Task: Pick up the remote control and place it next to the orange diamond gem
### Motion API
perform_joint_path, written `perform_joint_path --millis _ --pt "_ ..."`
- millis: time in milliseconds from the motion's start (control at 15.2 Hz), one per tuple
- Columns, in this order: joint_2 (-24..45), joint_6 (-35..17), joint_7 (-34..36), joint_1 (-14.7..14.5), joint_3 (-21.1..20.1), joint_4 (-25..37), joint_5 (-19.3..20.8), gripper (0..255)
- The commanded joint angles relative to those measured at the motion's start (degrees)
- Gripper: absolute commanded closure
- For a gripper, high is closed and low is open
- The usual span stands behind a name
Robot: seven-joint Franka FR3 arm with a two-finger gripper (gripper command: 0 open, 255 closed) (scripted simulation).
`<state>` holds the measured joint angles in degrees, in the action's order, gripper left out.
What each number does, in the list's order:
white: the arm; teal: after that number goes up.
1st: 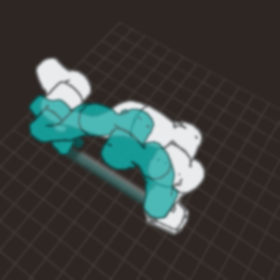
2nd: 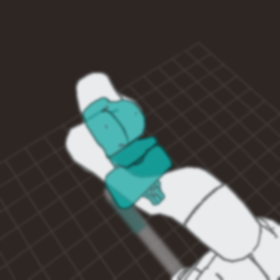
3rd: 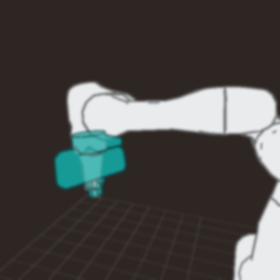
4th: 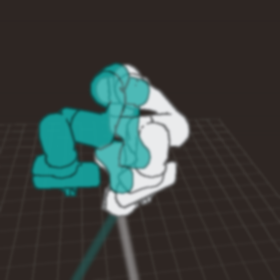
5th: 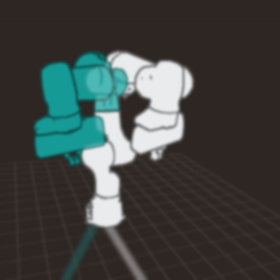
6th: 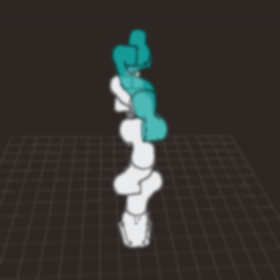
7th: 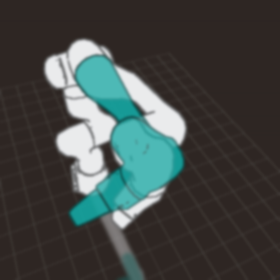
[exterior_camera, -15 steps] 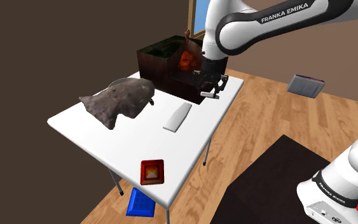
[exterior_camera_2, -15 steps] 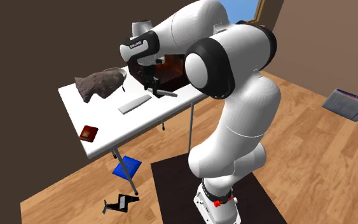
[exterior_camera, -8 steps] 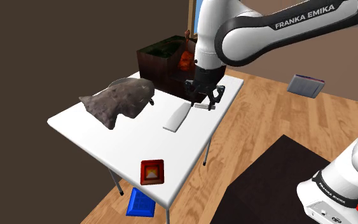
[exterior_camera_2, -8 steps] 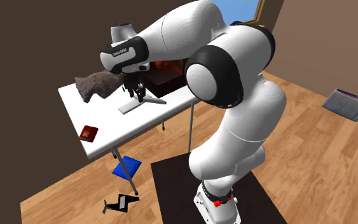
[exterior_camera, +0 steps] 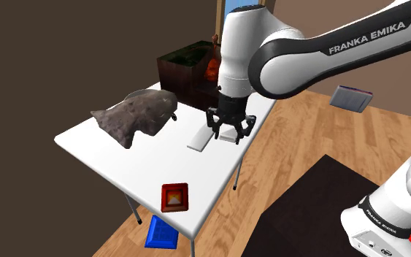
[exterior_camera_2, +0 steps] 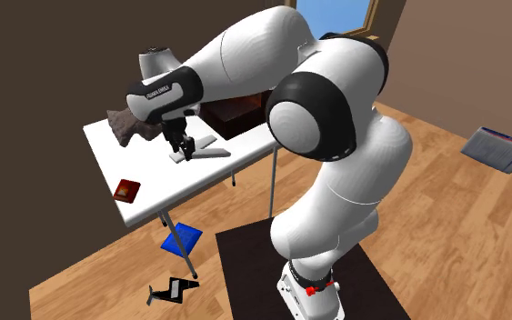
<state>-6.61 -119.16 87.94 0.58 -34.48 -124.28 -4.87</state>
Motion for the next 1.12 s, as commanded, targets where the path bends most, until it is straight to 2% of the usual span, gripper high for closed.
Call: perform_joint_path --millis 0,1056 --pt "1.0 -1.6 0.4 0.0 -0.2 -0.8 0.5 255" --pt "7.8 -12.9 3.8 -0.1 -1.0 -6.4 5.1 255"
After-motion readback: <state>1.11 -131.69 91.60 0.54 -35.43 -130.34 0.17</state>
